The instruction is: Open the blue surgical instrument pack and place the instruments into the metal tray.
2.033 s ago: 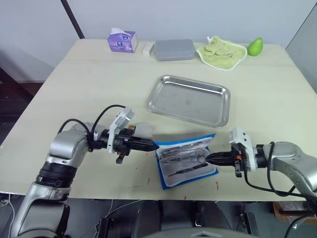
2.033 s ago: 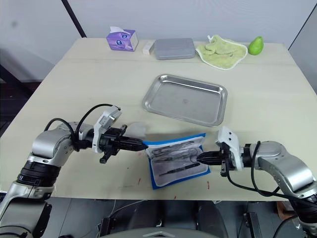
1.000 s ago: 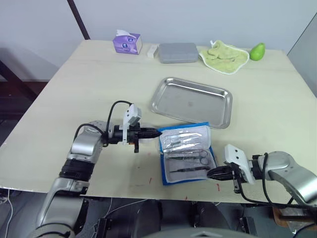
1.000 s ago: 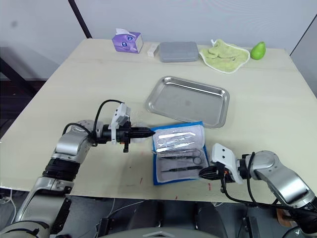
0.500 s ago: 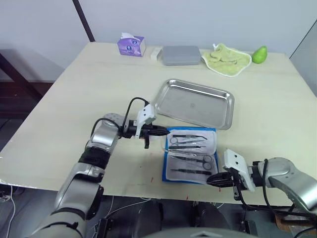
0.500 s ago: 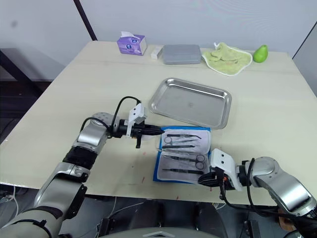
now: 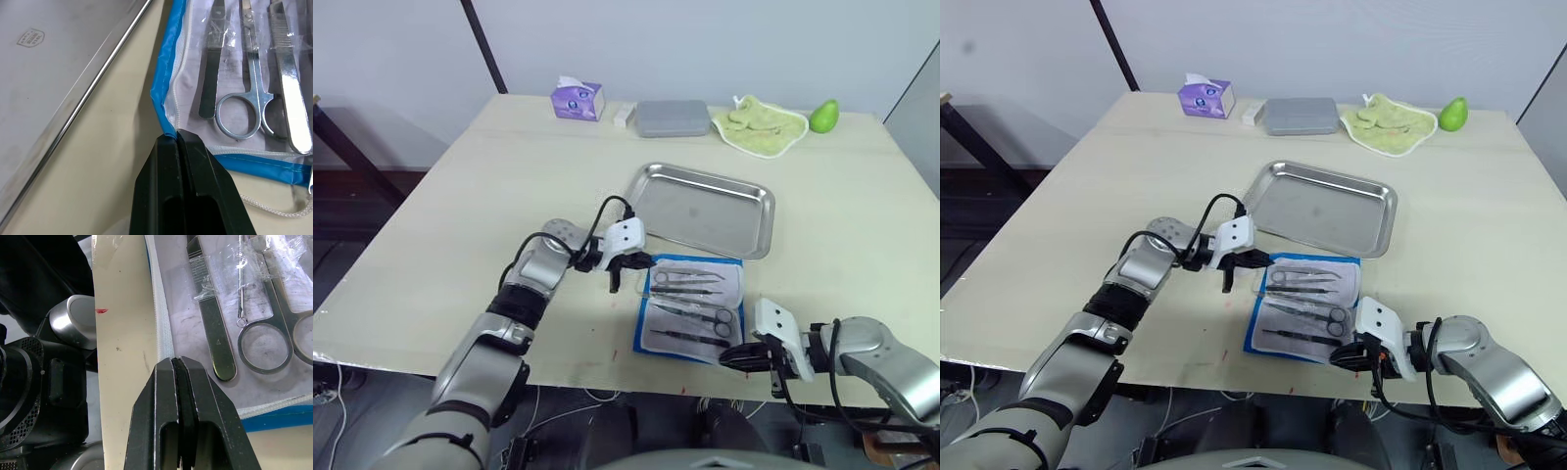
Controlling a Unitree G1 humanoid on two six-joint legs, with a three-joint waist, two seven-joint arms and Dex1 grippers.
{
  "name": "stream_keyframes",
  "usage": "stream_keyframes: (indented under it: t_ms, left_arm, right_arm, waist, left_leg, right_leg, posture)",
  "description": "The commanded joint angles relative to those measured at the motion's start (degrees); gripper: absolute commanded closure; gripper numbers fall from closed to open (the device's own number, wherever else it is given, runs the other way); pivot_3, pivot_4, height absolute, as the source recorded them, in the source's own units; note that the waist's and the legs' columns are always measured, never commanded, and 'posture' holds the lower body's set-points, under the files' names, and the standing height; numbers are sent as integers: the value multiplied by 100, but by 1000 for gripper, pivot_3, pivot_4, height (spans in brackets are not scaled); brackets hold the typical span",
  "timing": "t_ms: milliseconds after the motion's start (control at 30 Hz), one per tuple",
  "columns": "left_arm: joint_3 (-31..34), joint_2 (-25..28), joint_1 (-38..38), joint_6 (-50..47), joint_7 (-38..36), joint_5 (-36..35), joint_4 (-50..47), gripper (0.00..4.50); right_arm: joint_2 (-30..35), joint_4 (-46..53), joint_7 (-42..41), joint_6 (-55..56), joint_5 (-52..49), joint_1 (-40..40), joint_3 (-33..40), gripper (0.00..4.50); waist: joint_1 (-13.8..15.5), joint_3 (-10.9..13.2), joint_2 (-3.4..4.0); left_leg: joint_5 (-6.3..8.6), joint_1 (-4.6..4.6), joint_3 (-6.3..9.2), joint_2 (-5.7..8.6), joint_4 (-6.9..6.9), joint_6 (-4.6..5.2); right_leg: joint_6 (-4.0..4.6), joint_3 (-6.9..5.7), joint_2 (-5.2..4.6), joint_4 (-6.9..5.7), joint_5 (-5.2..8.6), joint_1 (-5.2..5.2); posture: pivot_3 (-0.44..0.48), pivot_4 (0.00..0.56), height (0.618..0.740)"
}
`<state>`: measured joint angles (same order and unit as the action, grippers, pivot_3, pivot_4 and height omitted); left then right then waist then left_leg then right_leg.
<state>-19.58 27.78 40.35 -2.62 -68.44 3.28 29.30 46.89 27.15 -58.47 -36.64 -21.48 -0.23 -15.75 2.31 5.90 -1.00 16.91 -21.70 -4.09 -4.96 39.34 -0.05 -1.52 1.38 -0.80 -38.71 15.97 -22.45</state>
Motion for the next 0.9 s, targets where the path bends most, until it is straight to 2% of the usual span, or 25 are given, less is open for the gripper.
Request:
stream_keyframes:
  t_ms: [33, 167, 267, 467, 733, 867, 900]
  left_arm:
    - [35, 90, -141, -162, 86, 95, 245, 4500]
    - [227, 220, -225, -256, -30, -94, 115, 4500]
    - [331, 299, -293, -315, -64, -235, -14, 3695]
    - [734, 497, -429, -379, -97, -553, -327, 1450]
    - [1492, 922, -900, -798, -672, -1635, -1083, 1450]
    - [2378, 1234, -1641, -1776, -914, -2900, -2122, 1450]
    - [2611, 1166, -1796, -1727, -955, -3194, -2283, 1450]
  right_arm:
    - [-32, -103, 59, -51, 51, 85, -95, 4463]
    - [-83, -168, 102, -25, 26, 52, 32, 4463]
    - [-81, -178, 85, -33, -2, 23, 63, 4500]
    - [-69, -125, 80, -82, -102, -14, 126, 4500]
    - [-140, 20, 199, -228, -310, -133, 284, 4500]
    - [-305, 73, 195, 13, -519, -186, 528, 4500]
    - [-366, 130, 195, 82, -611, -171, 651, 4500]
  waist:
    - [-4, 0, 0]
    - [-60, 2, 1]
    - [-130, 4, 4]
    - [-154, 20, 3]
    - [-163, 103, -10]
    - [-225, 125, -23]
    - [-230, 132, -20]
  left_leg:
    - [0, 0, 0, 0, 0, 0]
    - [0, -1, 1, 0, -3, 0]
    - [0, -3, 1, -1, -7, 0]
    - [0, -10, -1, -1, -10, 0]
    - [1, -16, -5, -2, -12, 0]
    - [0, -40, -14, -8, -12, -1]
    - [0, -50, -14, -9, -12, -1]
  right_leg:
    - [0, 0, 0, 0, 0, 0]
    - [3, 2, 3, -1, 2, -2]
    - [4, 3, 4, -3, 3, -7]
    - [4, 6, 3, -4, 8, -19]
    - [4, 8, 2, -5, 8, -28]
    - [4, 17, 4, -13, 8, -61]
    - [4, 18, 3, -14, 8, -71]
  posture:
    - [0, 150, 740]
    - [0, 150, 740]
    - [0, 150, 740]
    - [0, 150, 740]
    - [0, 150, 740]
    - [0, 150, 740]
    - [0, 150, 740]
